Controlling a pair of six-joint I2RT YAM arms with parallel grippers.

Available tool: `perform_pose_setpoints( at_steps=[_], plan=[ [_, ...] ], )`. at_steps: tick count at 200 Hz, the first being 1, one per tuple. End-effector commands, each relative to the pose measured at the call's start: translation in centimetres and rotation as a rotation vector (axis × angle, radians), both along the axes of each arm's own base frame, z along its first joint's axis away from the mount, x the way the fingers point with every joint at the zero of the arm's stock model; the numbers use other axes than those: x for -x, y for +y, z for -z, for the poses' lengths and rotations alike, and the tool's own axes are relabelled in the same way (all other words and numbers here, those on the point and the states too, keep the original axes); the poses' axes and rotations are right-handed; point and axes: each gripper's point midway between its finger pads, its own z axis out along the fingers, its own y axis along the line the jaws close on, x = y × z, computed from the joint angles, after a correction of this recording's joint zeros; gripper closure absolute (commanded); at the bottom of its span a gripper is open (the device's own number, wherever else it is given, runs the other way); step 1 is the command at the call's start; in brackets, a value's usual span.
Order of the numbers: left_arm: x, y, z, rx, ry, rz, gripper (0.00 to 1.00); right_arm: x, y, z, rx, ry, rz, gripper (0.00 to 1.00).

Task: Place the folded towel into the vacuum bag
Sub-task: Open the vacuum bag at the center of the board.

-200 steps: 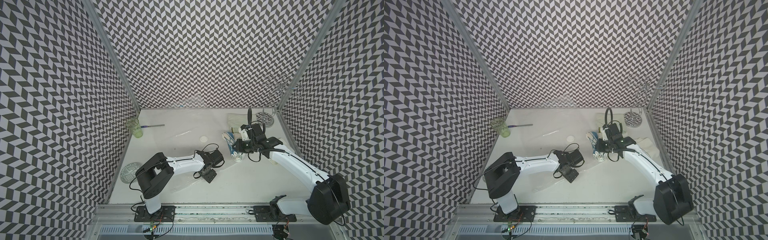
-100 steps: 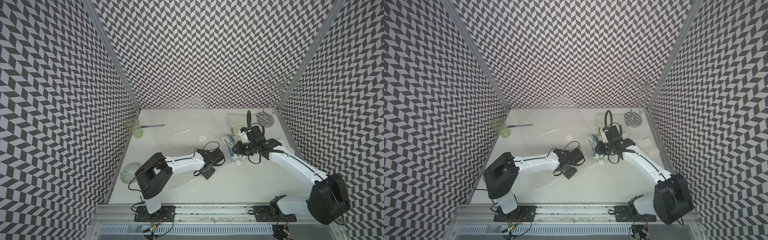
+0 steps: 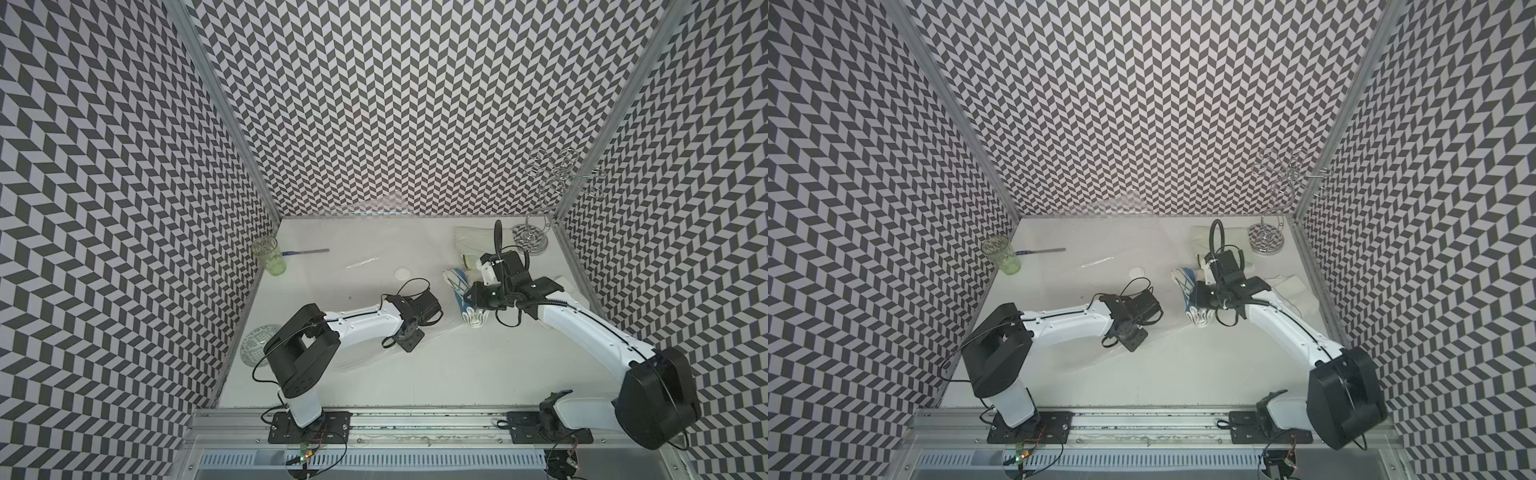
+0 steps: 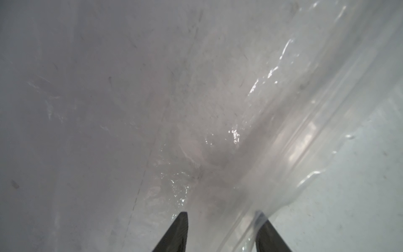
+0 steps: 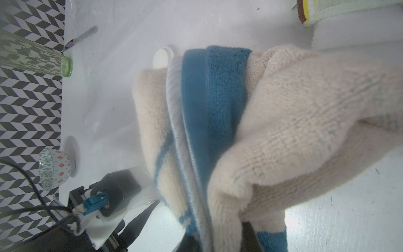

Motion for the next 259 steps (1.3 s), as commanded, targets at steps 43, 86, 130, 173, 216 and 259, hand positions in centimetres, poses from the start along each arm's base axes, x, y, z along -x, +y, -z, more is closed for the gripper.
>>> perform_pose_setpoints(
  at_steps=[43, 86, 130, 173, 216, 259],
  plan=[
    [-0.3, -0.7, 0.9, -0.011, -0.038, 0.085, 0.83, -2.0, 0.6, -1.9, -0.007, -0.096, -0.014, 0.97],
    [0.0, -2.2, 0.4, -0.002, -0.088, 0.171, 0.99, -4.0, 4.5, -2.6, -0.113, -0.065, -0.078, 0.99],
    [-0.4, -2.3, -0.7, 0.041, -0.14, 0.145, 1.0, -5.2, 6.4, 1.5, -0.151, 0.002, -0.053, 1.0],
    [-0.6, -0.7, 0.0, -0.025, -0.152, 0.086, 0.92, -5.5, 2.5, 8.5, 0.067, 0.094, 0.034, 1.0],
    [-0.5, 1.1, 0.0, -0.089, -0.166, 0.045, 0.7, -5.2, -0.8, 11.4, 0.203, 0.122, 0.092, 1.0],
    [-0.8, 2.8, 0.3, -0.142, -0.16, -0.007, 0.71, -5.5, -2.7, 11.7, 0.272, 0.113, 0.122, 1.0]
  ],
)
